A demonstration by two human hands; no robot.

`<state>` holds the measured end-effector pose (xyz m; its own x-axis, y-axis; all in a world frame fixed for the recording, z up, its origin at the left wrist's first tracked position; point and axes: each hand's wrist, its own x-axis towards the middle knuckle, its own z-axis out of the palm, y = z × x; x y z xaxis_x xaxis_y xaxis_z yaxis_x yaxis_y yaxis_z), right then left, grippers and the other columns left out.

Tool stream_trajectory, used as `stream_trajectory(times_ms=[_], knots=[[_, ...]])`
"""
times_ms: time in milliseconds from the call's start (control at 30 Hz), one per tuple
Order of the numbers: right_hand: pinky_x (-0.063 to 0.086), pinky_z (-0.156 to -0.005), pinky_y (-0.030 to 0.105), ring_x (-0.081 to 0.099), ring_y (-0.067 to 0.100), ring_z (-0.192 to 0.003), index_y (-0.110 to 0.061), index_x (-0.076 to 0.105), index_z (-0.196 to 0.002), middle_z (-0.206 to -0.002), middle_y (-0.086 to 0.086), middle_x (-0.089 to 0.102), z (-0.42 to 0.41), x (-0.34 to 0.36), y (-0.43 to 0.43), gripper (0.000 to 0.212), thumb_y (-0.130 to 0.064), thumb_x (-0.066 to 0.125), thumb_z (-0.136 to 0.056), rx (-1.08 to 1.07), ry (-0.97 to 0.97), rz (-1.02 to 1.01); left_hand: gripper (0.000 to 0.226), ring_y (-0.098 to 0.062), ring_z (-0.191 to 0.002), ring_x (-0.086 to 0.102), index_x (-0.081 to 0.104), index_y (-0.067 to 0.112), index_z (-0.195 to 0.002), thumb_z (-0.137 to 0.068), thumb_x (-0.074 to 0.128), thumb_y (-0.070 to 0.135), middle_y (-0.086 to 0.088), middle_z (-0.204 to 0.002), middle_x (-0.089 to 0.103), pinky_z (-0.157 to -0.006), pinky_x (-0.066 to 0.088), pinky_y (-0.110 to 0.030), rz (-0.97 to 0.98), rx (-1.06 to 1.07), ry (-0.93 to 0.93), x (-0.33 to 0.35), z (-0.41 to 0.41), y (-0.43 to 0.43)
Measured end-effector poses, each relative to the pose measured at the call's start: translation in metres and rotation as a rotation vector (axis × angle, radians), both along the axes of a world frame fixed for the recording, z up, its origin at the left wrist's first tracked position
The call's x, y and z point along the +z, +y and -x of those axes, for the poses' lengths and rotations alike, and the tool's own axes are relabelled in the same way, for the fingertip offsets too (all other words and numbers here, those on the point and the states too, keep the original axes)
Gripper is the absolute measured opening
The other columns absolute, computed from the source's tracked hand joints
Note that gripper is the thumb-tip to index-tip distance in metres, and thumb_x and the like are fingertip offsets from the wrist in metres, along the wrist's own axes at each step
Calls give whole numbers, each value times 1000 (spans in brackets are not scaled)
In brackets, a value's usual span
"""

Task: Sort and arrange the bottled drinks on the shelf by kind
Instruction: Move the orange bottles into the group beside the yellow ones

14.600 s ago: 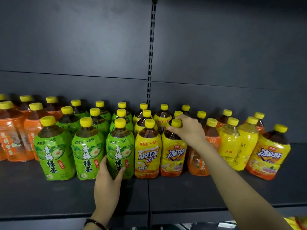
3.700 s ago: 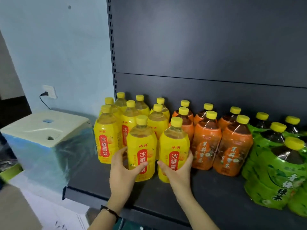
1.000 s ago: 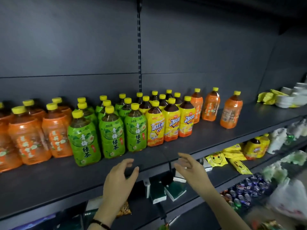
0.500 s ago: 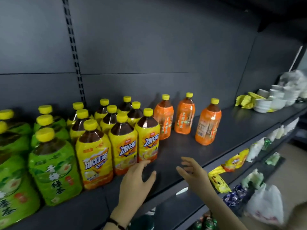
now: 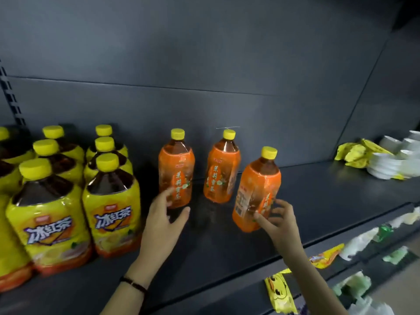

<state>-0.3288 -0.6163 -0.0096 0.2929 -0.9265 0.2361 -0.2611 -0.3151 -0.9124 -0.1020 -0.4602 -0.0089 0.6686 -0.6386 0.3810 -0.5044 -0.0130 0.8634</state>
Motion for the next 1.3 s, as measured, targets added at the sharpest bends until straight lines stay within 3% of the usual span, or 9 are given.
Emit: stream_trajectory(times_ms=[167,367,500,600,733,867,1000,1167,1300], knots=[[51,-93,34,51,8,-118,-37,29,-133,-132,-10,46,4,4,-48,109,-54,89,-44,351,-19,-69,87,-15,-131,38,19,28,-148,-79,73,34,1,-151,30,-103,39,-38,91,256,190,9,-13,-39],[54,-85,28,57,7,-114,-55,27,-124,-128,-13,52,-11,10,-69,106,-41,92,-41,575,-35,-179,107,-24,-141,26,6,33,-149,-72,79,38,-1,-156,22,-110,30,-49,95,274,280,29,-38,-75],[55,-78,22,61,1,-108,-53,30,-124,-125,-10,58,-14,7,-73,105,-37,93,-42,638,-61,-231,98,-28,-133,39,25,29,-146,-65,77,48,-3,-146,39,-106,37,-50,26,252,335,25,-42,-85],[54,-76,20,62,0,-106,-50,31,-125,-125,-8,58,-15,8,-74,109,-46,93,-36,665,-88,-243,85,-26,-128,42,36,22,-137,-67,80,42,-5,-140,40,-101,40,-45,19,366,249,17,-32,-84],[53,-69,13,62,-8,-99,-52,34,-118,-120,-12,57,-16,9,-68,108,-63,88,-26,661,-156,-270,88,-14,-120,38,36,20,-134,-63,84,41,2,-131,35,-97,39,-36,54,392,196,12,-16,-72],[53,-72,17,61,-5,-101,-58,34,-114,-121,-13,57,-19,7,-59,103,-66,86,-26,635,-166,-224,92,-11,-112,48,35,32,-124,-51,85,54,9,-122,45,-95,46,-37,110,263,278,11,8,-51],[52,-71,17,61,-5,-99,-59,32,-112,-119,-13,57,-24,7,-42,104,-68,85,-23,645,-165,-210,93,-14,-111,54,35,34,-124,-49,85,53,11,-116,55,-93,48,-37,108,201,343,11,27,-29],[53,-72,19,63,-4,-99,-58,33,-114,-118,-11,59,-42,5,-3,105,-67,86,-23,687,-163,-219,90,-6,-107,57,40,39,-119,-44,85,58,15,-113,58,-83,49,-25,124,163,352,10,38,5],[53,-70,16,62,-8,-97,-60,30,-117,-117,-15,58,-63,3,39,110,-67,86,-22,718,-176,-231,86,-3,-104,62,43,43,-118,-43,83,56,14,-115,62,-85,52,-27,137,131,338,9,36,48]])
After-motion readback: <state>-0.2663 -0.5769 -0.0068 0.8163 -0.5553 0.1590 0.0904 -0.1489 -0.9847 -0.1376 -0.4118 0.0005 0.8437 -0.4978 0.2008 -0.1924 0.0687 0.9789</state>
